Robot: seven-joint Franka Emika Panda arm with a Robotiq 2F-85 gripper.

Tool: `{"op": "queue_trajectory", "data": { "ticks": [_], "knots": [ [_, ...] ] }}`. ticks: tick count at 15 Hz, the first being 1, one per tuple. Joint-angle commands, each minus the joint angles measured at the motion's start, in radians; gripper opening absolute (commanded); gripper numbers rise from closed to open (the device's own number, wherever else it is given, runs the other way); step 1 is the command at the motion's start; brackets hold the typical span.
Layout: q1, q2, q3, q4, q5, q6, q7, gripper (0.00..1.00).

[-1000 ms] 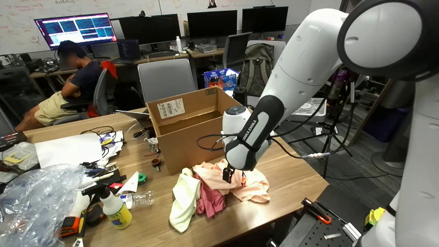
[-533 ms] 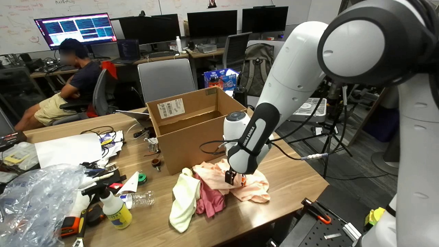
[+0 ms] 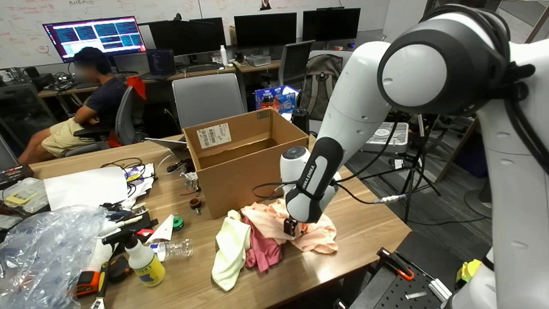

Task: Pick up the clothes from the table and put them in the box

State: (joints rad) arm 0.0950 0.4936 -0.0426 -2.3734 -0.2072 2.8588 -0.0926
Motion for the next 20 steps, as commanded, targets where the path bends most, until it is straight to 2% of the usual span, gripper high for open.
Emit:
{"op": "queue_trajectory", "data": {
  "ticks": [1, 3, 4, 10, 14, 16, 20],
  "knots": [
    [0.017, 0.031, -0.019, 0.019, -0.016, 0.017, 0.023, 1.00],
    [0.014, 0.038, -0.020, 0.019, -0.015, 0.014, 0.021, 1.00],
    [0.011, 0.039, -0.019, 0.019, -0.013, 0.012, 0.019, 0.81],
    [-0.008, 0.027, -0.022, 0.018, -0.005, 0.010, 0.009, 0.35],
    [0.009, -0.011, -0.055, 0.002, -0.019, 0.028, 0.030, 0.04],
    [0.016, -0.045, -0.076, -0.009, -0.021, 0.045, 0.047, 0.00],
    [0.033, -0.149, -0.133, -0.038, -0.037, 0.079, 0.090, 0.02]
  ]
}}
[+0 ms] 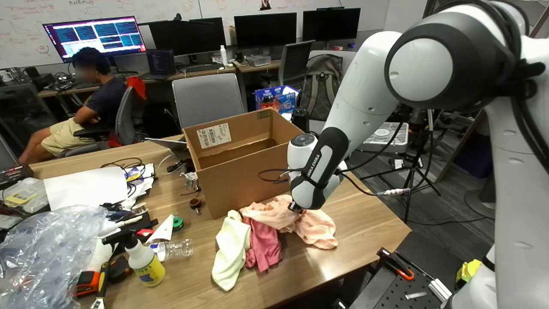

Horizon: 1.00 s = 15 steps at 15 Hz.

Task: Pick up the clothes from the table and put them in the box

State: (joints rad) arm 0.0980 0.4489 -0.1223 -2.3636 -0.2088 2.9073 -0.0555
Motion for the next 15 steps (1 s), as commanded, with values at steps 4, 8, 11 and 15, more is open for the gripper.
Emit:
{"op": "queue_trajectory", "data": {
  "ticks": [4, 8, 11, 15],
  "knots": [
    [0.075, -0.225, -0.156, -0.064, -0.128, 0.056, 0.140, 0.02],
    [0.144, -0.338, -0.279, -0.044, -0.319, 0.066, 0.287, 0.02],
    [0.170, -0.424, -0.331, -0.007, -0.484, 0.045, 0.410, 0.02],
    [0.159, -0.519, -0.319, 0.062, -0.661, 0.012, 0.525, 0.02]
  ]
}}
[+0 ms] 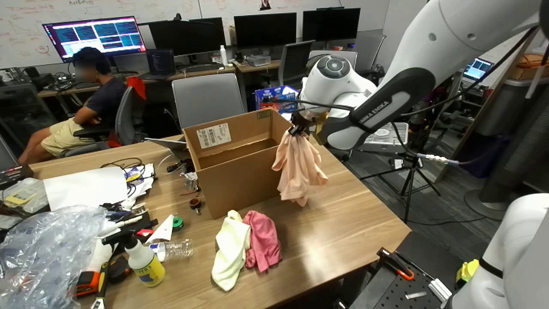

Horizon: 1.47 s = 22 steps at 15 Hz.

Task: Pick up the clothes from the table and put them in the box

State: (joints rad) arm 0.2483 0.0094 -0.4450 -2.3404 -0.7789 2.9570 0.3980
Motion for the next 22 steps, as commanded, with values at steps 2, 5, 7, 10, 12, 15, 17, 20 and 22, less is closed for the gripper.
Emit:
{"op": "queue_trajectory", "data": {
  "ticks": [2, 5, 7, 10, 12, 15, 17, 20, 22],
  "knots": [
    [0.005, -0.111, 0.019, 0.077, -0.131, -0.053, 0.092, 0.02],
    [0.020, -0.138, 0.040, 0.134, -0.088, -0.094, 0.048, 0.02],
    [0.039, -0.143, 0.052, 0.181, -0.032, -0.142, -0.007, 0.02],
    [-0.076, -0.117, 0.206, 0.275, 0.098, -0.210, -0.109, 0.02],
    [-0.111, -0.095, 0.268, 0.358, 0.167, -0.275, -0.164, 0.02],
    [-0.168, -0.056, 0.353, 0.489, 0.204, -0.367, -0.194, 0.02],
    [-0.189, -0.027, 0.387, 0.564, 0.205, -0.409, -0.191, 0.02],
    [-0.204, 0.025, 0.411, 0.671, 0.202, -0.462, -0.185, 0.02],
    [-0.206, 0.064, 0.415, 0.737, 0.227, -0.499, -0.206, 0.02]
  ]
}}
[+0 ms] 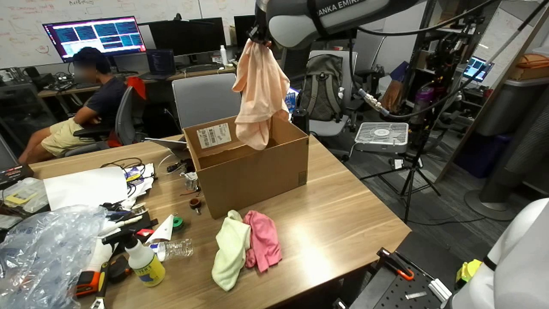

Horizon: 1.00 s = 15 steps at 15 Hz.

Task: Pick up the clothes from the table and put them in the box

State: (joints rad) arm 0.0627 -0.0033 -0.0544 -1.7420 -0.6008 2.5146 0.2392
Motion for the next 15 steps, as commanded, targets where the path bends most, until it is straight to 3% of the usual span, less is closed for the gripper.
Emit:
{"op": "queue_trajectory", "data": {
  "ticks": [1, 8, 9, 10, 15],
  "knots": [
    [-0.019, 0.095, 0.024, 0.160, 0.060, -0.071, -0.057, 0.02],
    [-0.016, 0.247, 0.014, 0.299, 0.157, -0.186, -0.186, 0.02],
    [-0.017, 0.265, 0.015, 0.317, 0.171, -0.207, -0.211, 0.32],
    [-0.019, 0.275, 0.018, 0.317, 0.185, -0.222, -0.238, 0.32],
    [-0.037, 0.307, 0.010, 0.350, 0.231, -0.296, -0.324, 0.69]
  ]
}}
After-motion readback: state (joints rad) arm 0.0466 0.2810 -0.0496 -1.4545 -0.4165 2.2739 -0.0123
